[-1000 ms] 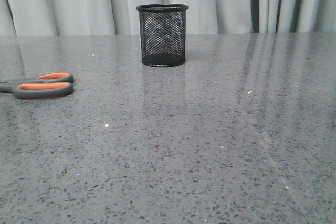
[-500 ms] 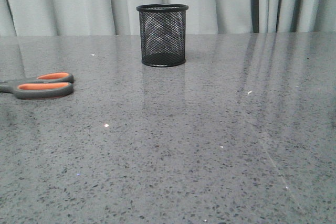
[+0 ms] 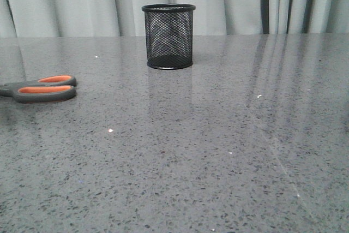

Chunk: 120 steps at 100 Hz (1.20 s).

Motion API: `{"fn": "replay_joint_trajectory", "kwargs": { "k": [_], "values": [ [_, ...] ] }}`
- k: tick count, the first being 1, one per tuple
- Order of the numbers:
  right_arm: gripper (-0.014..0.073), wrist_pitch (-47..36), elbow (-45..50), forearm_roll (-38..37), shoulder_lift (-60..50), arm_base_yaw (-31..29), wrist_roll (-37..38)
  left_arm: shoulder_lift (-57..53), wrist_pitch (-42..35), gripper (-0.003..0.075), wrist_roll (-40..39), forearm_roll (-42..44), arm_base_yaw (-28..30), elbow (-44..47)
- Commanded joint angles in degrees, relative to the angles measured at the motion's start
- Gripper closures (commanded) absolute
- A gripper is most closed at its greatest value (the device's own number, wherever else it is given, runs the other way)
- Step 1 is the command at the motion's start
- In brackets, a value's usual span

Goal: Put scissors into bucket

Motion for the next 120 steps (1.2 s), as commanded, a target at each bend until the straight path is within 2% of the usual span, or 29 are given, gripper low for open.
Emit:
{"fn": "replay_joint_trajectory", "kwargs": {
  "k": [1, 30, 48, 64, 120],
  "values": [
    [0.0117, -2.5, -2.0, 1.7, -0.4, -0.4, -0.9, 0.5, -4.3, 0.0260, 6.6, -1.8, -0.3, -1.9],
    [0.0117, -2.5, -2.0, 3.2, -0.4, 0.3, -2.2, 9.5, -4.5, 0.0258, 7.4, -1.8, -1.2, -8.2],
    [0.0117, -2.3, -2.0, 3.2, -0.4, 2.3, -2.5, 17.2, 1.4, 0.0258, 8.3, 1.6, -4.2, -15.1],
    [0.0117, -1.6, -2.0, 3.2, -0.4, 3.6, -2.8, 23.8, 8.3, 0.0258, 8.2, 2.8, -4.4, -19.5],
    [0.0117, -1.5, -2.0, 3.2, -0.4, 3.8, -2.8, 29.6, 7.7, 0.0258, 8.7, 2.8, -4.4, -20.1]
  ]
}}
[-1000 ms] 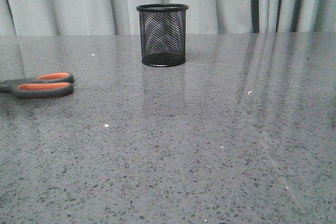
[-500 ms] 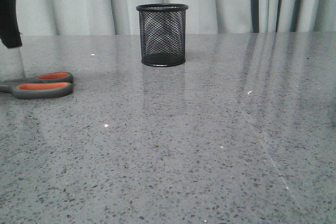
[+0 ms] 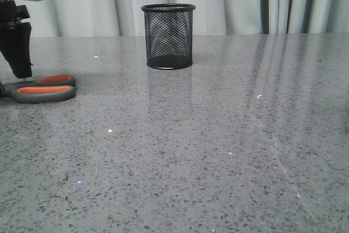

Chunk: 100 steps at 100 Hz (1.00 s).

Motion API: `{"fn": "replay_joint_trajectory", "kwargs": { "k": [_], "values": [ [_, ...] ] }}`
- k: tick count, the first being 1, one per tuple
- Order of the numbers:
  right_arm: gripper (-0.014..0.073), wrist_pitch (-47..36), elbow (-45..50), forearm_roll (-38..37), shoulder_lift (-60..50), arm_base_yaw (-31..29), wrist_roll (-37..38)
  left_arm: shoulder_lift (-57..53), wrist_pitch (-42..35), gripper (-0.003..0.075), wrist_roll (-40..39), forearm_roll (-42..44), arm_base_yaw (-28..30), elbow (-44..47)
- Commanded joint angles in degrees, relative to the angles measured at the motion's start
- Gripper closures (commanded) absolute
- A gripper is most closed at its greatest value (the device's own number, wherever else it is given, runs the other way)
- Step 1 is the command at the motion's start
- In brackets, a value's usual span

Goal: Put scissors into bucket

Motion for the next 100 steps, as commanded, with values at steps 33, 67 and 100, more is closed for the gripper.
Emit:
{"fn": "replay_joint_trajectory", "kwargs": {
  "k": [33, 67, 100],
  "values": [
    [0.0117, -2.3, -2.0, 1.3, -0.4, 1.0, -1.2, -0.1, 1.6, 0.0258, 0.2, -1.0, -0.4, -1.8],
    [0.0117, -2.2, -2.0, 1.3, -0.4, 1.2, -1.3, 0.3, 0.4, 0.0259, 0.2, -2.1, -0.4, -1.8],
    [0.0117, -2.3, -2.0, 1.3, -0.4, 1.2, -1.3, 0.3, 3.5, 0.0316, 0.2, -3.0, -0.4, -1.8]
  ]
}}
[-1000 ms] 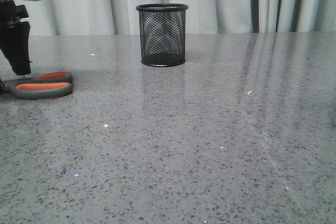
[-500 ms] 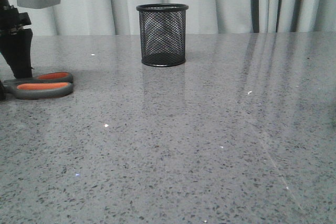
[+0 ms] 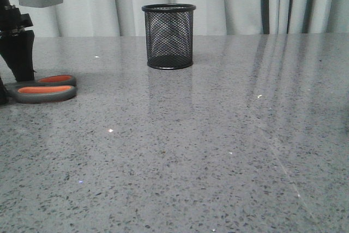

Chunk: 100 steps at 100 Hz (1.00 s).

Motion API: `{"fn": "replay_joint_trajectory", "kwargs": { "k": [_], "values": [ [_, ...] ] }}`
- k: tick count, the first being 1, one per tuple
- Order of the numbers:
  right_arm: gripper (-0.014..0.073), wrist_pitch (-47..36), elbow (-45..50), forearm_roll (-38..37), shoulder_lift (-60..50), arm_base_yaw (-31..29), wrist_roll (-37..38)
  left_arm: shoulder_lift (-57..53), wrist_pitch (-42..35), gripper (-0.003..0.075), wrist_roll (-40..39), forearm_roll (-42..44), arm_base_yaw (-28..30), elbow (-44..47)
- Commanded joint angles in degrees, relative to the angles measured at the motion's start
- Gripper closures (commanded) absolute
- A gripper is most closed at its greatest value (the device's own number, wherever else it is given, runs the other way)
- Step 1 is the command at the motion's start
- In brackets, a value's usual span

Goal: Put scissors into bucket

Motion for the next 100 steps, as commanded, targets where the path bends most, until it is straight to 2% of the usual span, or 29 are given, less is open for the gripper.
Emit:
{"fn": "replay_joint_trajectory", "kwargs": {
  "k": [1, 28, 35, 51, 60, 100],
  "values": [
    [0.0117, -2.4, -2.0, 1.3, -0.4, 0.1, -0.7, -1.7, 2.9, 0.0316, 0.0, -1.7, -0.4, -1.3],
    [0.0117, -2.4, -2.0, 1.3, -0.4, 0.1, -0.7, -1.7, 2.9, 0.0340, 0.0, 0.3, -0.4, -1.3],
    [0.0117, -2.4, -2.0, 1.3, -0.4, 0.1, -0.7, -1.7, 2.9, 0.0386, 0.0, 0.3, -0.4, -1.3],
    [0.0117, -2.4, -2.0, 1.3, -0.4, 0.1, -0.7, -1.7, 2.9, 0.0559, 0.0, 0.3, -0.4, -1.3],
    [0.0117, -2.4, -2.0, 1.3, -0.4, 0.1, -0.7, -1.7, 2.9, 0.0606, 0.0, 0.3, -0.4, -1.3],
    [0.0117, -3.1, -2.0, 1.3, -0.4, 0.1, -0.7, -5.5, 2.9, 0.0615, -1.1, 0.3, -0.4, -3.8]
  ]
}}
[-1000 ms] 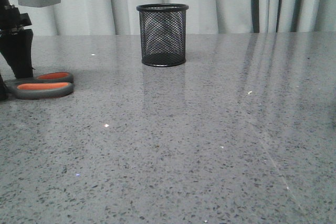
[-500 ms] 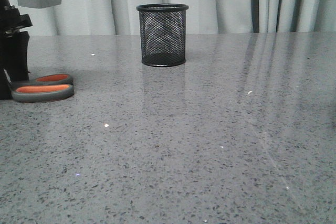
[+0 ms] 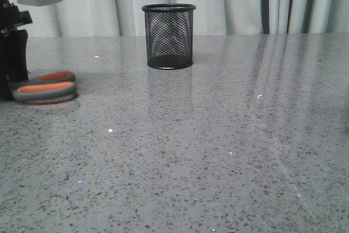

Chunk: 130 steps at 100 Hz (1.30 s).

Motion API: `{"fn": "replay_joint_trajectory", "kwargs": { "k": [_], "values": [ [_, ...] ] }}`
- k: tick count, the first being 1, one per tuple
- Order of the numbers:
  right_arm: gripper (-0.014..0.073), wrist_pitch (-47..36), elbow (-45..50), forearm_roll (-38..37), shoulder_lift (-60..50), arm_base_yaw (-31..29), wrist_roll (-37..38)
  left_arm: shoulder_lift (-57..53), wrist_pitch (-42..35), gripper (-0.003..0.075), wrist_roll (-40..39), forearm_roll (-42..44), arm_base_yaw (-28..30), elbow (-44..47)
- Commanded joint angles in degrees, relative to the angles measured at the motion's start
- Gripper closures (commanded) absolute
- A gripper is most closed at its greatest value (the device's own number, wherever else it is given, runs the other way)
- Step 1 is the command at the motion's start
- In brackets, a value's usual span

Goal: Put scissors into bucket

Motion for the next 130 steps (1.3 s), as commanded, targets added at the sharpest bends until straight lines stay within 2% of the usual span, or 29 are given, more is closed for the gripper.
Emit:
{"fn": "replay_joint_trajectory", "kwargs": {
  "k": [1, 26, 37, 54, 77, 104, 130],
  "values": [
    [0.0117, -3.2, -2.0, 1.3, -0.4, 0.1, -0.5, -4.9, 2.6, 0.0615, -1.4, -1.0, -0.4, -3.4],
    [0.0117, -6.0, -2.0, 1.5, -0.4, 0.1, -0.5, -10.5, 2.6, 0.0615, -3.5, -5.7, -0.4, -10.0],
    [0.0117, -8.0, -2.0, 3.7, -0.4, 0.1, -1.0, -13.2, 2.6, 0.0615, -3.6, -7.5, -0.4, -12.5],
    [0.0117, -10.7, -2.0, 13.5, -0.4, 0.1, -5.8, -15.7, 2.3, 0.0615, -6.4, -12.8, -0.4, -16.1],
    [0.0117, -14.0, -2.0, 30.8, -0.2, 0.1, -14.6, -17.3, 2.2, 0.0615, -7.9, -20.5, -2.0, -19.0],
    [0.0117, -10.6, -2.0, 49.7, 2.3, 0.1, -23.8, -17.4, -1.9, 0.0615, -10.0, -22.4, -7.5, -20.6],
    [0.0117, -9.3, -2.0, 53.0, 4.0, 1.5, -24.0, -17.4, -5.4, 0.0615, -12.2, -21.9, -12.3, -20.6]
  ]
}}
